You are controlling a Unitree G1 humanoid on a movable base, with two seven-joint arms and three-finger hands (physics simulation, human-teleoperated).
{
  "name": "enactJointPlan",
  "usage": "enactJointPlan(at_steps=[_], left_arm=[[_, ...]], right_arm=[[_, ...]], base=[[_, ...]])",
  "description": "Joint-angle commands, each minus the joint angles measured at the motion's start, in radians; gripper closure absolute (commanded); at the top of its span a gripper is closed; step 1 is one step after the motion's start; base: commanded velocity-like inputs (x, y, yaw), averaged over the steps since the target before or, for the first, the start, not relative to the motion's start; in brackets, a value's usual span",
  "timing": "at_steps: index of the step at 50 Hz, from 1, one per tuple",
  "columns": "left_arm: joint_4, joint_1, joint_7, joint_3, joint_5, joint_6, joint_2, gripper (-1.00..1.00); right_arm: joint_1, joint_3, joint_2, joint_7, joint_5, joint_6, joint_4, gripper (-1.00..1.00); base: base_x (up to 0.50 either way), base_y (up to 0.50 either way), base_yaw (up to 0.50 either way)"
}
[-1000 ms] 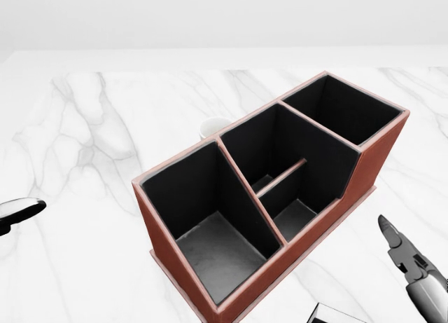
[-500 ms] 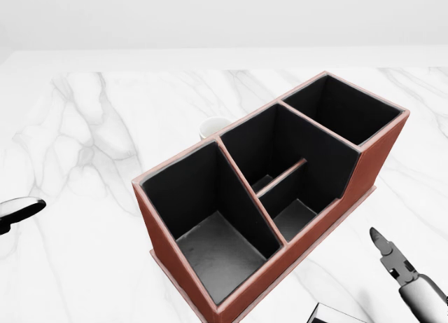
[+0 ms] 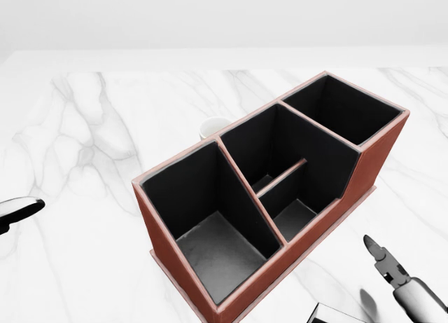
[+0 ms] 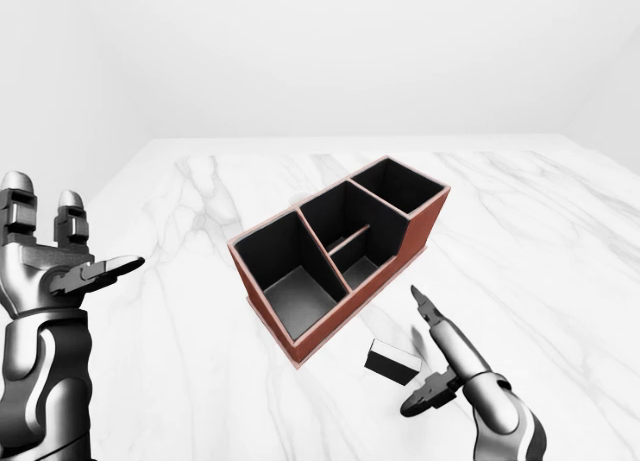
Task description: Pick up the book and place it in the left compartment of the caddy.
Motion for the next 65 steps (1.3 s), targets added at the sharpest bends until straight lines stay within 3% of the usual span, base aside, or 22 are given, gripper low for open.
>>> enactJointPlan(at_steps=[1,15,29,62,63,65], left_arm=[[0.023,0.015,0.007,-0.048,0.051,0.0,-0.021,-1.0],[0.023,0.015,0.007,-0.048,0.051,0.0,-0.021,-1.0],[0.003,0.018,0.009,-0.042,0.045,0.0,-0.021,-1.0],[0.0,0.017,0.013,-0.036,0.037,0.0,-0.017,-1.0],[0.004,0.016,0.013,-0.037,0.038,0.0,-0.017,-1.0],[-0.001,0.017,0.014,-0.035,0.035,0.0,-0.017,-1.0]], right_arm=[[-0.013,0.01,-0.008,0.0,-0.009,0.0,0.074,-1.0],[-0.014,0.009,-0.007,0.0,-0.011,0.0,0.074,-1.0],[-0.089,0.044,-0.059,0.0,-0.005,0.0,0.204,-1.0],[-0.155,0.123,-0.102,0.0,0.088,0.0,0.476,-1.0],[-0.156,0.129,-0.103,0.0,0.089,0.0,0.483,-0.88],[-0.163,0.132,-0.104,0.0,0.096,0.0,0.502,-0.31]], base=[[0.0,0.0,0.0],[0.0,0.0,0.0],[0.0,0.0,0.0],[0.0,0.0,0.0],[0.0,0.0,0.0],[0.0,0.0,0.0]])
